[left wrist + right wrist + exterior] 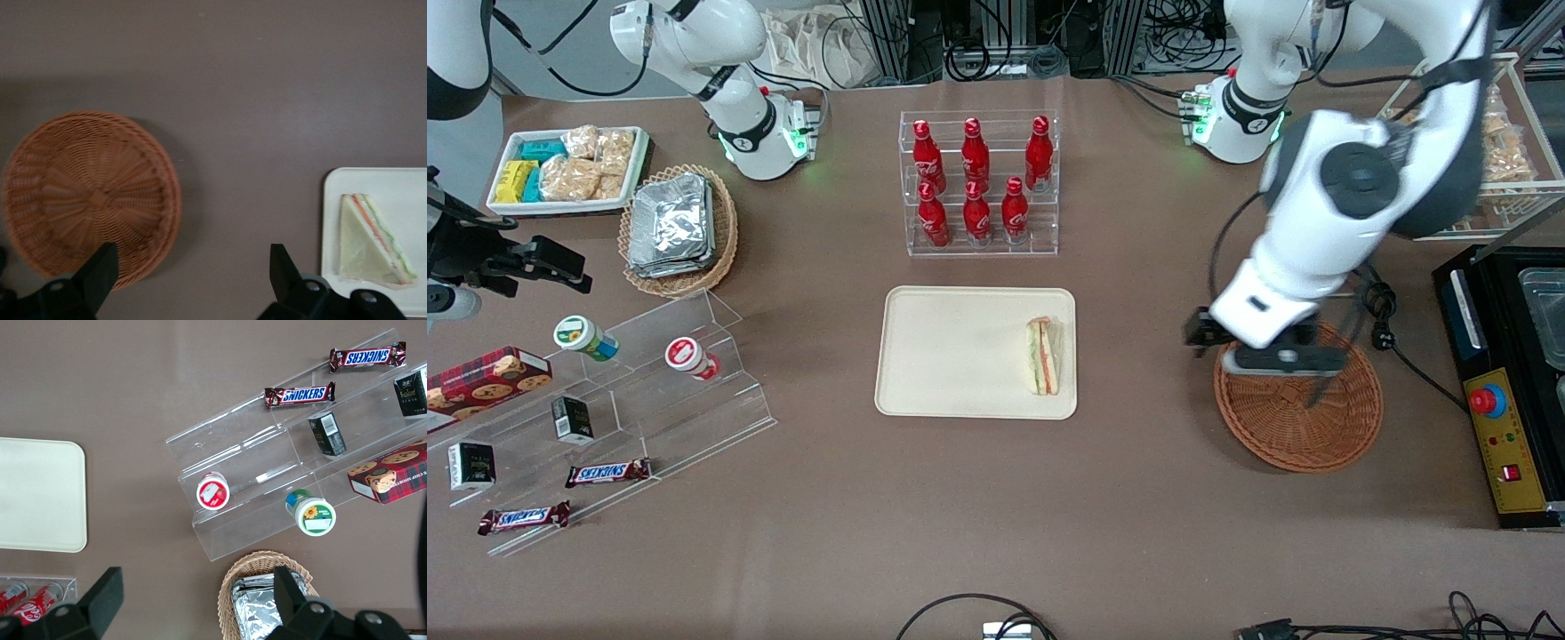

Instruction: Place sandwich from basket to tray

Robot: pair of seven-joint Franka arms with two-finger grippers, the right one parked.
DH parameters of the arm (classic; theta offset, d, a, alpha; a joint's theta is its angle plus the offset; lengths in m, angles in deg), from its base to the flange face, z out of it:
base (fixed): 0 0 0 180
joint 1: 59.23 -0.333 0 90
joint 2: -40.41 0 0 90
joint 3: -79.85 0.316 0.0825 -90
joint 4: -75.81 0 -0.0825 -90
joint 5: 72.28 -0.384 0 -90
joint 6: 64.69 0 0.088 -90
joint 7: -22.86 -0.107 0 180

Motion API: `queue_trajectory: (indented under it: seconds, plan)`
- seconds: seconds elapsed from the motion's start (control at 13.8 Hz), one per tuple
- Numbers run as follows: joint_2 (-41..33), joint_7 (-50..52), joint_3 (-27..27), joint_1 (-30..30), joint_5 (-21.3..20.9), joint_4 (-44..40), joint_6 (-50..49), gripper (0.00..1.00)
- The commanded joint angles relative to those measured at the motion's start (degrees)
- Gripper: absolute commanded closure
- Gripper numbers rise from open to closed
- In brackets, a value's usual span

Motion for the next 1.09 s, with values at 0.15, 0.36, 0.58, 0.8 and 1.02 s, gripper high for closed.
queue_trajectory:
  seconds: [0.15, 0.36, 0.58, 0.8, 1.02]
  plan:
    - [-7.3, -5.47, 7.03, -1.96, 1.49, 0.44, -8.75, 0.0]
    - [-10.82, -5.74, 7.4, -2.13, 0.26, 0.36, -14.82, 0.0]
    - [-12.67, -10.11, 8.53, -2.13, 0.35, 0.36, -17.82, 0.0]
    - [-13.2, -10.66, 9.42, -2.13, 0.53, 0.01, -20.01, 0.0]
    - [-13.2, -10.66, 9.42, -2.04, 0.35, -0.35, -20.64, 0.0]
